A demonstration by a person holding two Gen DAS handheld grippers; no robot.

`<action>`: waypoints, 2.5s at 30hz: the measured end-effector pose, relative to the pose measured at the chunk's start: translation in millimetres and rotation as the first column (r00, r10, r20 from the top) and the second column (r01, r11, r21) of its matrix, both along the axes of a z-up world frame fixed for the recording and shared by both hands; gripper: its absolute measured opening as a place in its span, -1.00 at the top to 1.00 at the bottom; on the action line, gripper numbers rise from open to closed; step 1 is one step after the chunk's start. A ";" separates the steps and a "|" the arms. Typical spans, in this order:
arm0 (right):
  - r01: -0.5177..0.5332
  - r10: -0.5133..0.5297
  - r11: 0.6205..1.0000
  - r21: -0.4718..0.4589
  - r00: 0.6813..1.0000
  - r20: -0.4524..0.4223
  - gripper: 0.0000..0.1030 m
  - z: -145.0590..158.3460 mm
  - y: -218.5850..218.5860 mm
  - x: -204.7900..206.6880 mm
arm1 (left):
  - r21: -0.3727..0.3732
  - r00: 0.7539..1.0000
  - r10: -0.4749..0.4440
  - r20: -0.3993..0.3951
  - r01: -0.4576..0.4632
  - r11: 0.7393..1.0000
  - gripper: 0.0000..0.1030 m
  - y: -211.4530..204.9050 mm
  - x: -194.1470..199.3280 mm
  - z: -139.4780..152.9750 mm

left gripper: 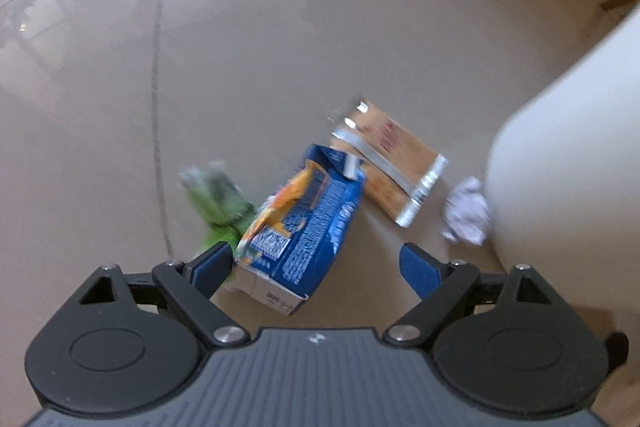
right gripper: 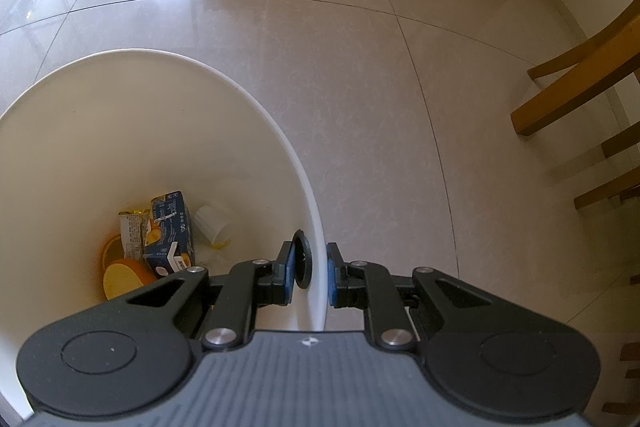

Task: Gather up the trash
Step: 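Lower the left gripper and grasp the blue-and-orange juice carton, then carry the carton over the bin and open the left gripper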

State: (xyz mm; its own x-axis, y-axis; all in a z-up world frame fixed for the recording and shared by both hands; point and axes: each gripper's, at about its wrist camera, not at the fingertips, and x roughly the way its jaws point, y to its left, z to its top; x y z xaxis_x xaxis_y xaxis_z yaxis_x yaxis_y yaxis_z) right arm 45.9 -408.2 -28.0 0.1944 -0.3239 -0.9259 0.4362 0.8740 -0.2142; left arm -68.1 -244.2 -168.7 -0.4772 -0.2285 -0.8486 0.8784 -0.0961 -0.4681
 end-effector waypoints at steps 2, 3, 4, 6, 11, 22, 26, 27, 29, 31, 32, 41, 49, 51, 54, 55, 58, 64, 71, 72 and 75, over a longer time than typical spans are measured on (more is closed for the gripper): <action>0.000 0.000 1.000 0.000 1.000 0.000 0.64 0.4 -0.1 -0.2 | -0.012 1.000 -0.030 0.009 0.030 0.999 -0.75 5.4 -9.3 1.9; 0.001 -0.001 1.000 0.001 1.000 0.000 0.64 0.2 -0.4 -0.4 | -0.018 0.999 -0.048 0.018 0.049 0.999 -0.75 7.1 -14.2 1.9; 0.001 -0.001 1.000 0.000 1.000 0.000 0.64 0.0 -0.4 -0.1 | -0.020 0.998 -0.063 0.024 0.063 0.998 -0.75 8.4 -18.6 1.2; -0.002 0.002 1.000 -0.002 1.000 -0.002 0.64 -0.3 0.0 -0.2 | -0.015 0.996 -0.088 0.023 0.088 0.996 -0.75 13.4 -26.1 -3.2; -0.003 0.003 1.000 -0.003 1.000 -0.002 0.64 -0.7 0.3 -0.5 | -0.059 0.990 -0.128 0.065 0.132 0.989 -0.72 17.0 -49.8 -2.6; -0.011 0.011 1.000 -0.013 1.000 -0.006 0.63 -3.0 1.7 1.3 | -0.087 0.985 -0.036 0.170 0.051 0.995 -0.37 13.8 -72.1 -26.1; -0.015 0.015 1.000 -0.013 1.000 -0.005 0.63 -3.6 1.1 1.0 | -0.079 0.984 0.011 0.177 0.003 0.997 -0.09 12.5 -74.3 -30.7; -0.013 0.013 1.000 -0.012 1.000 -0.003 0.63 -3.7 1.0 0.9 | -0.071 0.985 0.023 0.171 -0.011 0.997 -0.08 12.4 -73.6 -31.7; -0.013 0.013 1.000 -0.012 1.000 -0.004 0.63 -3.3 0.2 0.9 | -0.075 0.986 0.029 0.165 -0.017 0.997 -0.07 14.5 -73.8 -30.9; -0.012 0.012 1.000 -0.013 1.000 -0.005 0.63 -2.9 0.0 1.2 | -0.094 0.983 0.019 0.184 -0.002 0.996 -0.07 18.9 -74.7 -27.2; -0.013 0.013 1.000 -0.013 1.000 -0.005 0.63 -2.9 0.0 1.2 | -0.100 0.982 0.018 0.187 0.001 0.995 -0.06 21.2 -74.3 -24.7; -0.002 0.002 1.000 0.000 1.000 0.000 0.63 -1.1 -2.1 2.4 | -0.122 0.990 -0.030 0.137 0.047 0.991 -0.06 39.2 -58.3 27.6; 0.016 -0.016 1.000 0.023 1.000 0.012 0.63 0.5 -4.7 0.1 | -0.153 0.982 -0.116 0.148 0.139 0.978 -0.07 58.2 -26.8 124.3; 0.021 -0.021 0.999 0.032 1.000 0.016 0.63 1.0 -5.7 -1.0 | -0.196 0.977 -0.157 0.141 0.183 0.963 -0.07 64.2 -24.6 160.6; 0.026 -0.027 0.999 0.041 0.999 0.018 0.63 1.4 -6.0 -1.8 | -0.251 0.972 -0.187 0.142 0.218 0.943 -0.07 69.7 -21.4 213.6; 0.026 -0.027 0.999 0.042 0.999 0.018 0.63 1.4 -6.2 -1.6 | -0.273 0.973 -0.188 0.135 0.219 0.937 -0.07 70.5 -19.6 230.5; 0.029 -0.030 0.999 0.045 0.999 0.018 0.63 1.1 -6.6 -0.8 | -0.332 0.981 -0.176 0.081 0.193 0.923 -0.07 69.2 -16.9 276.2; 0.037 -0.038 0.998 0.054 0.999 0.021 0.63 1.9 -7.5 -1.2 | -0.391 0.986 -0.163 -0.037 0.136 0.910 -0.09 41.1 -47.5 304.4; 0.034 -0.035 0.998 0.058 0.999 0.021 0.63 1.8 -8.7 -2.4 | -0.409 0.984 -0.181 0.008 0.168 0.897 -0.71 44.7 -93.1 307.4; 0.034 -0.035 0.998 0.059 0.999 0.021 0.63 1.9 -8.6 -2.6 | -0.396 0.983 -0.184 0.006 0.171 0.902 -0.71 46.2 -92.4 308.5; 0.032 -0.034 0.998 0.058 0.999 0.020 0.63 1.8 -8.3 -2.5 | -0.358 0.992 -0.125 0.001 0.117 0.926 -0.71 46.8 -94.6 298.3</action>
State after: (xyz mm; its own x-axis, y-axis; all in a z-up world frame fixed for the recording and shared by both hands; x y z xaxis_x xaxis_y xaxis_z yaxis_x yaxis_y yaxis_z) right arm 43.4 -416.5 -26.2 0.2038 -0.2763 -0.9392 0.4687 0.8698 -0.1542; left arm -162.7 -197.4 129.6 -0.5375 -0.4533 -0.7111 0.8397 -0.3653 -0.4018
